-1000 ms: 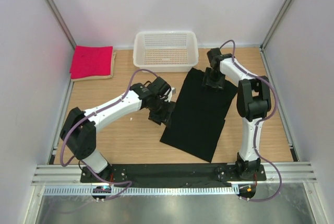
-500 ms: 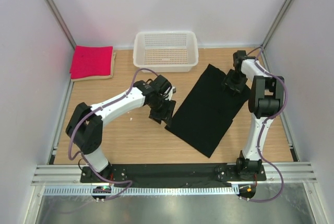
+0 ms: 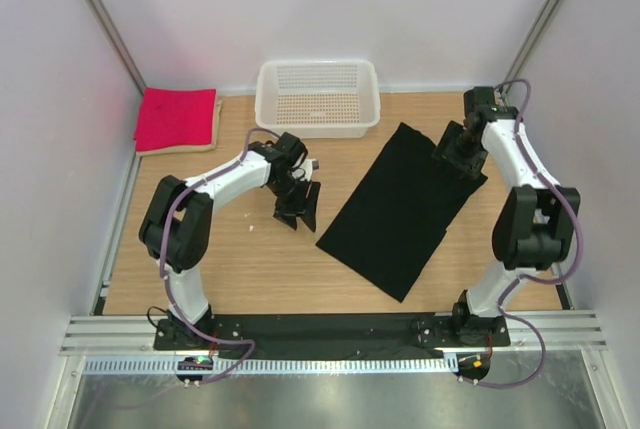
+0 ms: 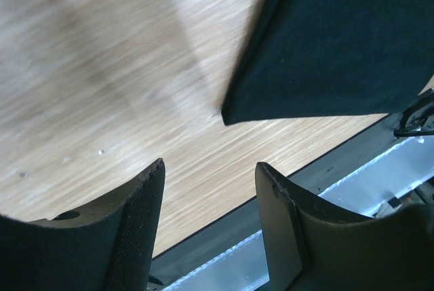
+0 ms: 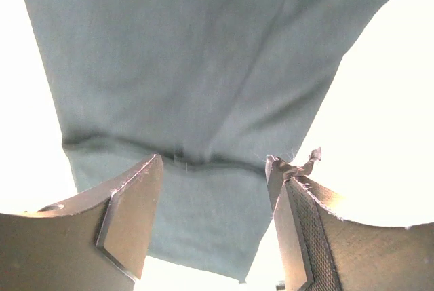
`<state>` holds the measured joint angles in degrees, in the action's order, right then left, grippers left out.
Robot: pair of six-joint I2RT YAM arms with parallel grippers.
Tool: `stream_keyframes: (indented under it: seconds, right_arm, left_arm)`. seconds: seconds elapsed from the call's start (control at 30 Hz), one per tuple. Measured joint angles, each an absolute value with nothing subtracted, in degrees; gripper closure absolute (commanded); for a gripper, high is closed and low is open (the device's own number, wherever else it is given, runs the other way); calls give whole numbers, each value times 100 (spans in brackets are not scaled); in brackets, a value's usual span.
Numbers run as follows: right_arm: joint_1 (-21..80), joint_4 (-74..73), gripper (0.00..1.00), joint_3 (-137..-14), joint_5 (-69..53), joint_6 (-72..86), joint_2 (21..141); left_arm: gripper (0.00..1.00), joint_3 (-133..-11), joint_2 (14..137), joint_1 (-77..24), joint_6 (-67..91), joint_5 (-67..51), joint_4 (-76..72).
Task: Fold and stack the t-shirts
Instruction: Fold the tshirt
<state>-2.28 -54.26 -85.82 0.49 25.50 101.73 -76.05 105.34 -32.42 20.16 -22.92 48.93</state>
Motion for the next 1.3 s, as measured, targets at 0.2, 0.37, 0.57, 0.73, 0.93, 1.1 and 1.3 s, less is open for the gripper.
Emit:
stream_keyframes:
  seconds: [0.2,0.37,0.57,0.73,0.93,1.1,1.3]
  right_arm:
    - [58,-5450,29,-7695,-292,2408,9430]
    - [506,-5393,29,-7244,-530,2434,9544]
    - [698,-5264,29,-7196,-572,2460,9544]
    - [746,-5194,29,-7170,-572,2484,9553]
    - [864,-5162,29,-7293,-506,2526,9800]
    - [967,-5133,34,-7732,-196,2604,10488]
    - [1022,-5135,36,-8733,325,2742,11378]
  left_arm:
    - [39,-7734,10965,-3190,1900,-2764,4711]
    - [37,-7734,11212,-3218,1907,-2858,4609]
    - [44,-7734,11410,-3267,2025,-2858,4451]
    - [51,-7730,11504,-3433,2318,-2871,4300]
    - [75,-7570,11524,-3522,2633,-2910,4123]
    - [100,-7306,11526,-3509,2877,-3114,3905]
    - [100,-6893,11338,-3509,3212,-3312,3557]
